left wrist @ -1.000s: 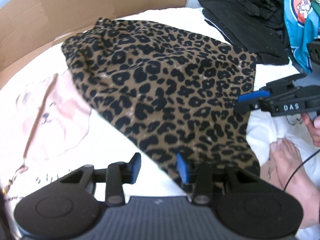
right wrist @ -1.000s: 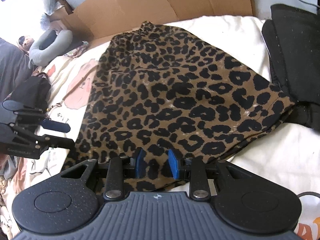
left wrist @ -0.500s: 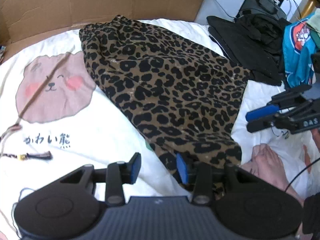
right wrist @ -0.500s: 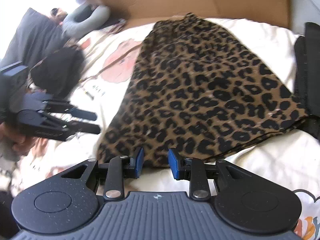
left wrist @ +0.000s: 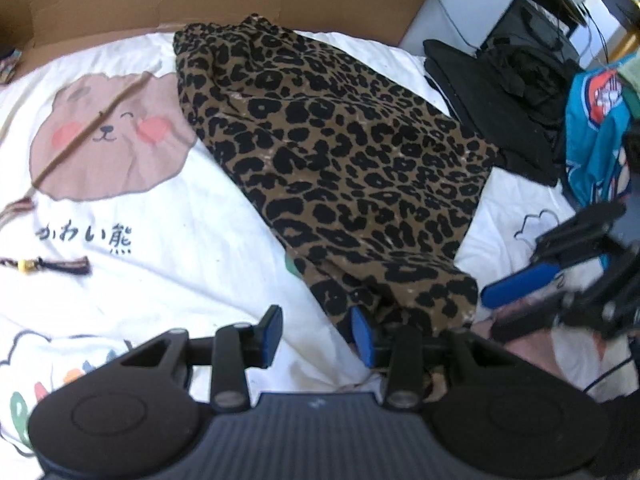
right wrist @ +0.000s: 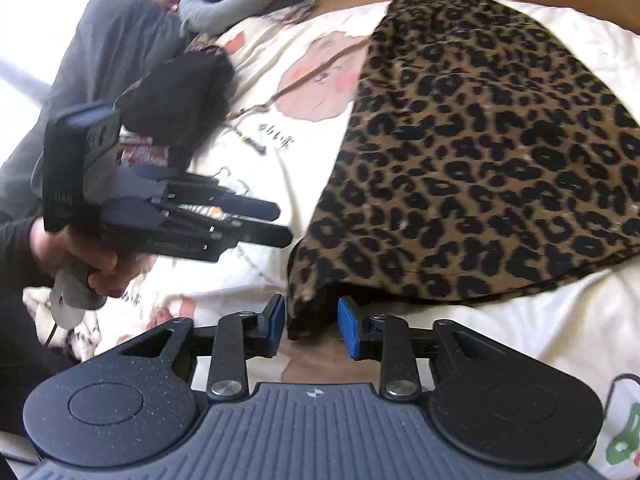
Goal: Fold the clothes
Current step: 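Grasp the pants hem with the right tool while the left tool pinches the pants edge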
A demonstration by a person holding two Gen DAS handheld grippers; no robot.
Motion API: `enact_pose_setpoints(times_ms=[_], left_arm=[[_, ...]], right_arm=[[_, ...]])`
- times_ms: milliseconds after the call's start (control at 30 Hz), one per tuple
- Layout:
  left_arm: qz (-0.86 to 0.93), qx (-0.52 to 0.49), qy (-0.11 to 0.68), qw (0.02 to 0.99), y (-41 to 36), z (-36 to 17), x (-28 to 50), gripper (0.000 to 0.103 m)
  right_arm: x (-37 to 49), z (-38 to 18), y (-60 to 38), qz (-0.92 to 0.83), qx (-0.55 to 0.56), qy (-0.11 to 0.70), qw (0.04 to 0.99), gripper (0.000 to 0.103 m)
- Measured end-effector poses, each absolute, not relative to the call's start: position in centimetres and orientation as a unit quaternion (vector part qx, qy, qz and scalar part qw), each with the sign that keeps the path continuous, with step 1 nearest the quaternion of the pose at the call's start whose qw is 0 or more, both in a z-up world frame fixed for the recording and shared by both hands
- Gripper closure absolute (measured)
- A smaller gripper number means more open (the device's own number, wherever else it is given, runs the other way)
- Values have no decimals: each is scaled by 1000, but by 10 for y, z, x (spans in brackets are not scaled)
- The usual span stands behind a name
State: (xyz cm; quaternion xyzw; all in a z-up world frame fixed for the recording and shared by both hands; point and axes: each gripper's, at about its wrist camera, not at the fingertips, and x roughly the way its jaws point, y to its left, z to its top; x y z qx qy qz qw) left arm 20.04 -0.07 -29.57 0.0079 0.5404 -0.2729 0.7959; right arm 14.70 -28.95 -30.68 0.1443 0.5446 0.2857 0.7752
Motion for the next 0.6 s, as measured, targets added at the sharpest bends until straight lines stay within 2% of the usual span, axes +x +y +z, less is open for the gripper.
enact_pose_setpoints(times_ms=[367,400,467,600], left_arm=[[-268,-1,543,796,6,-296,202,63],[-269,0,543,796,6,-296,202,63],[-271,3,543,795,6,-296,202,63],[-278,9,545,791,2,-297,199,63]], right_arm=[[160,-339,-265,307,172,565,747,62],[162,-339,-266,307,177,562,747,66],[164,-338,-270,306,184,557,750,97],[167,-331,-281,301,198,546,756,101]])
